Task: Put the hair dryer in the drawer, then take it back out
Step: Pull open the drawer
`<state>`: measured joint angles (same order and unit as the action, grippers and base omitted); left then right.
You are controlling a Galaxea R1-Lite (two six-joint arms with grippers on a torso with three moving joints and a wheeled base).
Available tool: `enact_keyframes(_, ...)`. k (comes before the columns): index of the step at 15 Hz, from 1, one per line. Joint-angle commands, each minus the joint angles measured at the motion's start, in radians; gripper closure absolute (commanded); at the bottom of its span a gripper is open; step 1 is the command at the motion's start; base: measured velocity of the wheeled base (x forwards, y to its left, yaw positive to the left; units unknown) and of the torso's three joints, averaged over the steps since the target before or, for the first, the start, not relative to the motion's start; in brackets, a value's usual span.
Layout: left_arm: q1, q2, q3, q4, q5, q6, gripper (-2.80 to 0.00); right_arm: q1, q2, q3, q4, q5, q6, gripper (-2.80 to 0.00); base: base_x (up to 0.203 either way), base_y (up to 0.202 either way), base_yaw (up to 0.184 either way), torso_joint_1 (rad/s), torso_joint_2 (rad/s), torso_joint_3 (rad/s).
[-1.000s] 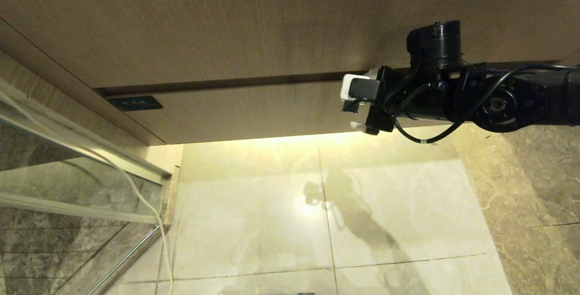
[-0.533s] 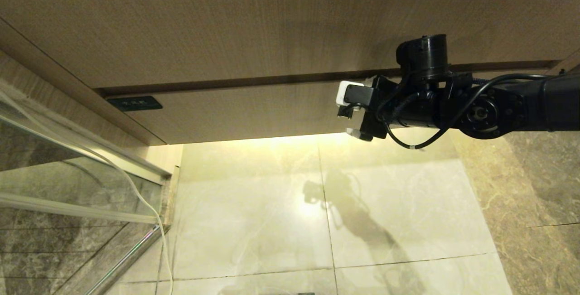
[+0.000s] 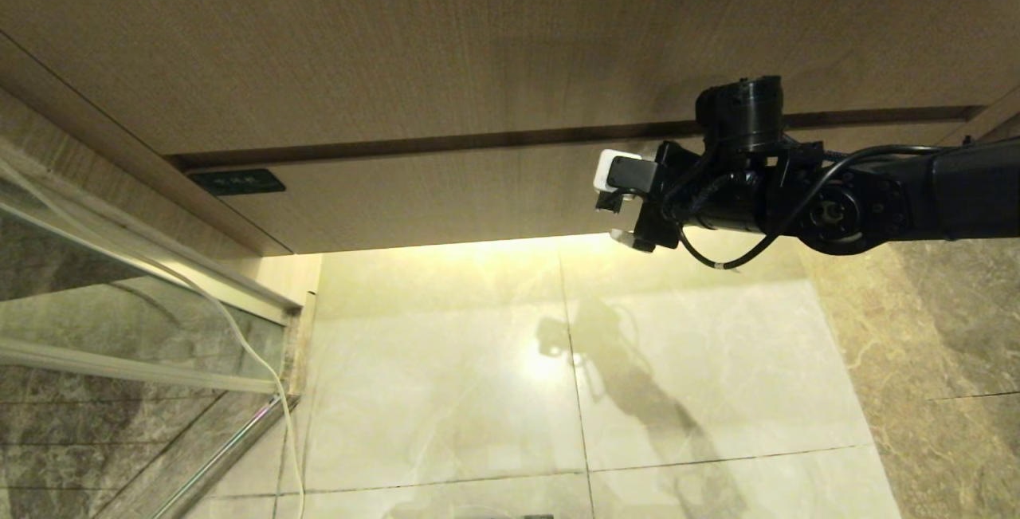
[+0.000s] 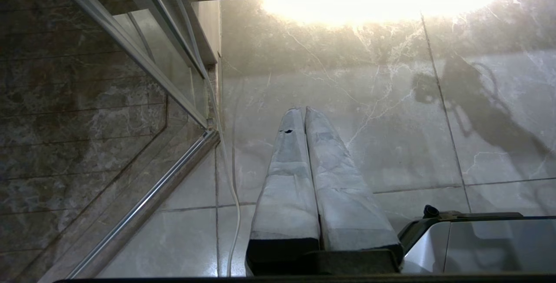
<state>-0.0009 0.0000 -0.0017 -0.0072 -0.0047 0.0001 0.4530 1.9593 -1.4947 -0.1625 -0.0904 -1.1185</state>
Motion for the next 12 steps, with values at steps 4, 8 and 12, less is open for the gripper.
enact_keyframes(4,-0.001,0.002,0.0,0.0,0.0,0.0,0.0,-0.025,-0.072,0.039,0.073,0.085,-0.008,-2.8,0.0,0.0,0.0,0.0,0.0,0.0)
enact_keyframes(8,-0.001,0.002,0.0,0.0,0.0,0.0,0.0,-0.057,-0.135,0.113,0.068,0.246,0.004,-2.8,0.0,0.0,0.0,0.0,0.0,0.0)
enact_keyframes(12,-0.001,0.002,0.0,0.0,0.0,0.0,0.0,-0.068,-0.14,0.103,0.06,0.283,0.041,-2.8,0.0,0.0,0.0,0.0,0.0,0.0)
